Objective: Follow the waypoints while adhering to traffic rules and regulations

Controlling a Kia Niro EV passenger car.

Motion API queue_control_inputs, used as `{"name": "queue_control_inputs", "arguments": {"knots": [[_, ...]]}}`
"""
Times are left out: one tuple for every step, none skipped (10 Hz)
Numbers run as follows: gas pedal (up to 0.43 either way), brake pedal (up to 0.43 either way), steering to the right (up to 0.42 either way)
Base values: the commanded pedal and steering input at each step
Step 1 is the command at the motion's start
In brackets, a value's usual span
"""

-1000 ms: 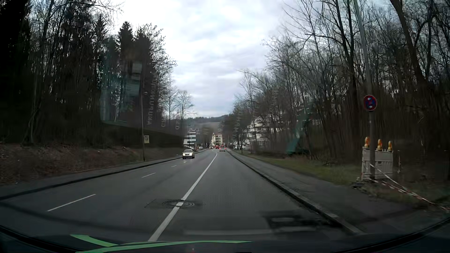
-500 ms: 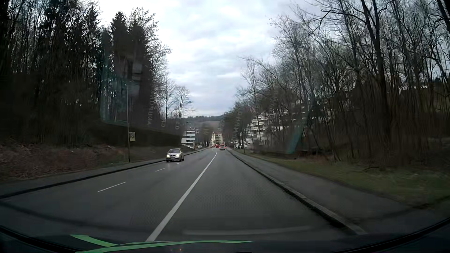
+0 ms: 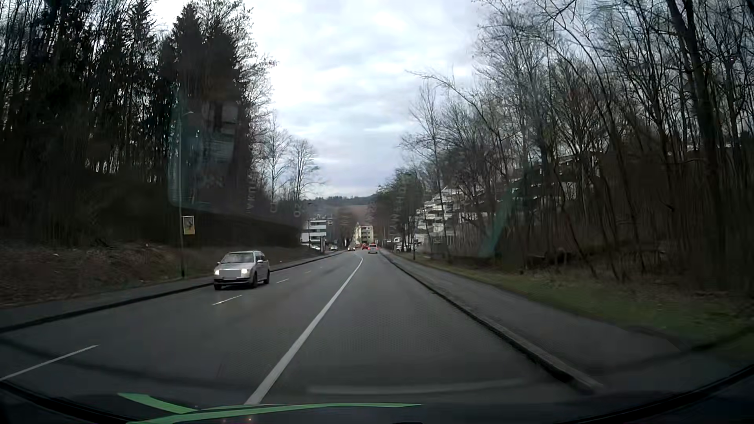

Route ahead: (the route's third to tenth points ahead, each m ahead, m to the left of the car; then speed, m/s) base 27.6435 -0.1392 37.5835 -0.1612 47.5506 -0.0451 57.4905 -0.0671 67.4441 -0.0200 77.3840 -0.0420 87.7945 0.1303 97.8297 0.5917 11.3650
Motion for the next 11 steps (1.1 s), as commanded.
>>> {"name": "queue_control_inputs", "arguments": {"knots": [[0.0,0.098,-0.001],[0.0,0.091,-0.002],[0.0,0.085,-0.001],[0.0,0.079,-0.002],[0.0,0.079,-0.001],[0.0,0.073,-0.002],[0.0,0.067,-0.001],[0.0,0.067,-0.002],[0.0,0.067,-0.002],[0.0,0.061,-0.002],[0.0,0.061,-0.001]]}}
